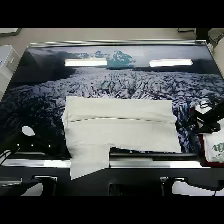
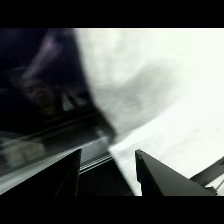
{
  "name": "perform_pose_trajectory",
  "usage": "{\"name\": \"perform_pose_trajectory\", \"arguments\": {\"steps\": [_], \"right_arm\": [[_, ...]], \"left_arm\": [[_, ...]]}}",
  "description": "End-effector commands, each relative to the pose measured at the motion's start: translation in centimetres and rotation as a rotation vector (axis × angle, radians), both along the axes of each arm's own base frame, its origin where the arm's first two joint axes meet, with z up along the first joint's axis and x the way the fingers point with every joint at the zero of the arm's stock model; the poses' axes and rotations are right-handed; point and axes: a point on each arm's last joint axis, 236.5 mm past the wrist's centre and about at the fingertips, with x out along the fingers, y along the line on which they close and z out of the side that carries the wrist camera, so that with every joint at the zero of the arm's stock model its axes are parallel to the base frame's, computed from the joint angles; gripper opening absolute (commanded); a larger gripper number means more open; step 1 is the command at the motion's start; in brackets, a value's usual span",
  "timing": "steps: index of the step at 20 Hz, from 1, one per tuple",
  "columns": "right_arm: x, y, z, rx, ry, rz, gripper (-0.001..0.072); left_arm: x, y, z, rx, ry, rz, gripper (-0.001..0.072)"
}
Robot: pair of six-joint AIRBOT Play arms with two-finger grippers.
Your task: Fold the clothes and pants, and hang the long-sleeved shirts on hangers.
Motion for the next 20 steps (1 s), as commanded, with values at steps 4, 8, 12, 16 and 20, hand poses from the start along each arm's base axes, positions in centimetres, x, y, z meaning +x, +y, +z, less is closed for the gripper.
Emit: {"name": "perform_pose_trajectory", "arguments": {"steps": [4, 8, 12, 16, 20], "right_arm": [[-0.6, 0.1, 0.1, 0.005, 0.023, 0.012, 0.0591], [-5.2, 2.2, -2.6, 0.046, 0.1, 0.046, 0.0619], [-7.8, 4.5, -7.2, 0.108, 0.088, 0.109, 0.0634], [-7.5, 4.3, -8.4, 0.096, 0.052, 0.141, 0.0636], [-7.8, 4.8, -8.9, 0.12, 0.068, 0.137, 0.065]], "left_arm": [[1.3, -2.6, -1.2, 0.01, -0.066, 0.045, 0.0232], [0.8, -2.7, -1.0, 0.003, -0.054, 0.03, 0.0026], [0.6, -2.7, -0.9, 0.003, -0.05, 0.021, 0.0026], [0.5, -2.7, -0.9, 0.0, -0.046, 0.019, 0.0026], [0.5, -2.7, -0.9, 0.0, -0.045, 0.019, 0.0026]]}}
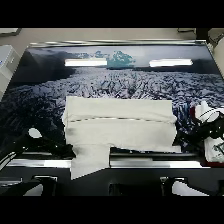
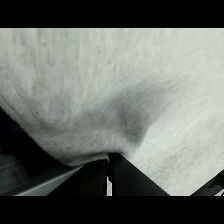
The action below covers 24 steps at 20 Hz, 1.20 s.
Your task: Fold the clothes and pants, and hang the long-sleeved shirts on hangers.
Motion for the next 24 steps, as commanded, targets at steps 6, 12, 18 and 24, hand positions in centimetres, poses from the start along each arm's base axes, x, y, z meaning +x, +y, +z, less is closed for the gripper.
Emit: {"name": "perform_pose_trajectory", "arguments": {"steps": [6, 12, 18, 24], "right_arm": [[0.9, 1.8, -0.5, 0.073, -0.038, -0.028, 0.009], [2.4, 2.5, 2.1, 0.095, -0.127, -0.036, 0.0038], [9.3, 0.7, 7.8, 0.037, -0.334, -0.145, 0.0037], [16.8, -1.0, 9.6, -0.018, -0.553, -0.231, 0.0037]], "left_arm": [[0.0, -0.1, 0.1, -0.004, 0.003, 0.0, 0.0026], [3.8, 0.4, 3.3, -0.012, -0.133, 0.014, 0.0024], [11.9, 3.6, 10.1, 0.097, -0.38, 0.035, 0.0022], [20.3, 4.9, 11.3, 0.143, -0.505, 0.077, 0.0023]]}}
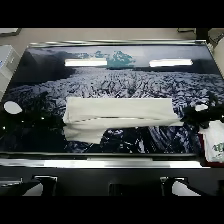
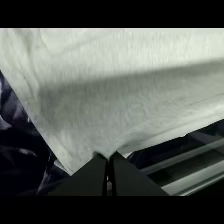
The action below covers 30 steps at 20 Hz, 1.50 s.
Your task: Fold the clothes and pants, and hang the long-sleeved shirts on hangers.
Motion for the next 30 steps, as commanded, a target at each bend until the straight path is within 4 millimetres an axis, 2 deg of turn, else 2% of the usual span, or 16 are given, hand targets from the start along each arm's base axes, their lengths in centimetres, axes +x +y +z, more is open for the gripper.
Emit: {"name": "perform_pose_trajectory", "arguments": {"steps": [1, 4, 7, 10, 12, 15, 18, 19, 20, 21, 22, 23, 24, 26, 27, 30], "right_arm": [[5.0, 0.1, 0.5, -0.025, -0.124, -0.027, 0.0037], [9.0, 1.0, -0.7, -0.081, -0.174, 0.01, 0.0038], [11.3, 0.5, -1.8, -0.062, -0.156, -0.046, 0.0038], [11.3, 0.3, -3.9, -0.051, -0.105, -0.055, 0.0038], [10.9, 0.4, -5.4, -0.036, -0.061, -0.064, 0.0039], [10.8, 0.9, -6.6, -0.006, -0.032, -0.076, 0.004], [10.9, 1.0, -6.6, 0.001, -0.035, -0.082, 0.0047], [10.7, 1.1, -6.6, 0.007, -0.025, -0.091, 0.0125], [10.5, 1.1, -6.4, 0.019, -0.007, -0.105, 0.0293], [10.1, 0.9, -5.8, 0.037, 0.011, -0.11, 0.0569], [9.9, 0.4, -5.0, 0.046, 0.014, -0.09, 0.0665], [9.6, -0.5, -4.0, 0.046, 0.01, -0.063, 0.0703], [9.4, -1.8, -3.4, 0.045, 0.006, -0.067, 0.0711], [8.8, -4.2, -3.6, 0.071, 0.01, -0.131, 0.0712], [8.7, -4.2, -4.3, 0.121, 0.018, -0.135, 0.0712], [9.3, -1.2, -5.4, 0.273, -0.005, -0.044, 0.0715]], "left_arm": [[5.7, 0.8, 0.8, 0.019, -0.082, 0.038, 0.0022], [8.9, 1.0, 0.5, 0.012, -0.09, 0.049, 0.0022], [11.4, 1.4, -0.1, 0.015, -0.089, 0.069, 0.0023], [14.0, 1.4, -0.5, 0.009, -0.108, 0.089, 0.0023], [15.0, 1.1, -1.1, -0.006, -0.104, 0.095, 0.0023], [14.9, 0.4, -3.2, -0.014, -0.06, 0.087, 0.0024], [14.6, -0.6, -4.7, -0.015, -0.026, 0.066, 0.0026], [14.5, -0.7, -4.7, -0.015, -0.024, 0.064, 0.0051], [14.6, -0.6, -4.5, -0.015, -0.027, 0.062, 0.0245], [14.4, -0.5, -4.0, -0.018, -0.021, 0.054, 0.0541], [14.2, 0.0, -3.3, -0.024, -0.008, 0.046, 0.0673], [14.0, 0.6, -2.3, -0.031, 0.003, 0.04, 0.0673], [13.8, 1.4, -1.2, -0.036, 0.01, 0.038, 0.0673], [14.1, 2.8, 1.1, -0.048, 0.007, 0.095, 0.0673], [14.2, 3.1, 2.2, -0.05, -0.01, 0.114, 0.0673], [13.9, 2.4, 5.6, -0.045, -0.086, 0.096, 0.0672]]}}
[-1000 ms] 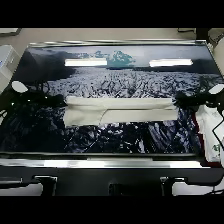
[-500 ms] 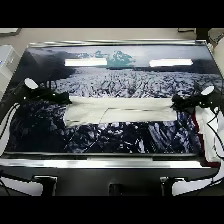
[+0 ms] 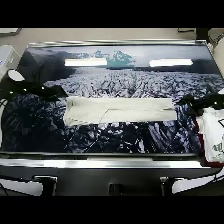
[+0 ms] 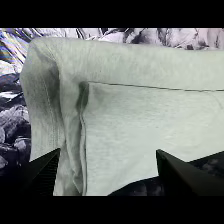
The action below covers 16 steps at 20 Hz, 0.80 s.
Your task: Fold the clothes and pants, and hang the long-sleeved shirts on hangers.
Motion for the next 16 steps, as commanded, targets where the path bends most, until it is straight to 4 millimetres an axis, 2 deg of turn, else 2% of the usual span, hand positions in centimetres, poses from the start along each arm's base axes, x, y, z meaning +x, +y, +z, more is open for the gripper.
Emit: {"name": "perform_pose_trajectory", "arguments": {"steps": [1, 5, 8, 10, 12, 13, 14, 15, 16], "right_arm": [[0.5, 2.3, -0.6, 0.152, -0.036, 0.06, 0.0715], [0.9, 2.5, -2.4, 0.163, -0.018, 0.039, 0.0714], [0.8, 3.5, -3.3, 0.188, 0.013, 0.045, 0.0706], [0.9, 5.0, -3.5, 0.189, 0.02, 0.08, 0.0666], [1.1, 6.3, -3.4, 0.192, 0.021, 0.109, 0.0438], [1.2, 6.8, -3.0, 0.205, 0.014, 0.12, 0.0288], [1.4, 7.3, -2.1, 0.227, -0.011, 0.135, 0.0069], [1.7, 7.6, -0.9, 0.238, -0.041, 0.139, 0.0039], [2.1, 8.1, 0.8, 0.253, -0.081, 0.145, 0.0038]], "left_arm": [[-0.7, -0.6, 3.8, 0.0, -0.057, -0.008, 0.0672], [-1.7, -3.2, 7.0, 0.004, -0.128, -0.066, 0.0671], [-2.4, -5.7, 7.7, 0.001, -0.144, -0.122, 0.0652], [-2.5, -7.6, 7.8, -0.002, -0.163, -0.156, 0.0652], [-1.9, -9.7, 8.2, -0.006, -0.216, -0.172, 0.0652], [-1.3, -10.9, 8.5, -0.01, -0.252, -0.174, 0.0652], [-0.8, -12.1, 8.7, -0.014, -0.286, -0.177, 0.064], [-0.4, -13.4, 8.8, -0.024, -0.311, -0.172, 0.05], [0.0, -14.9, 8.5, -0.036, -0.322, -0.166, 0.029]]}}
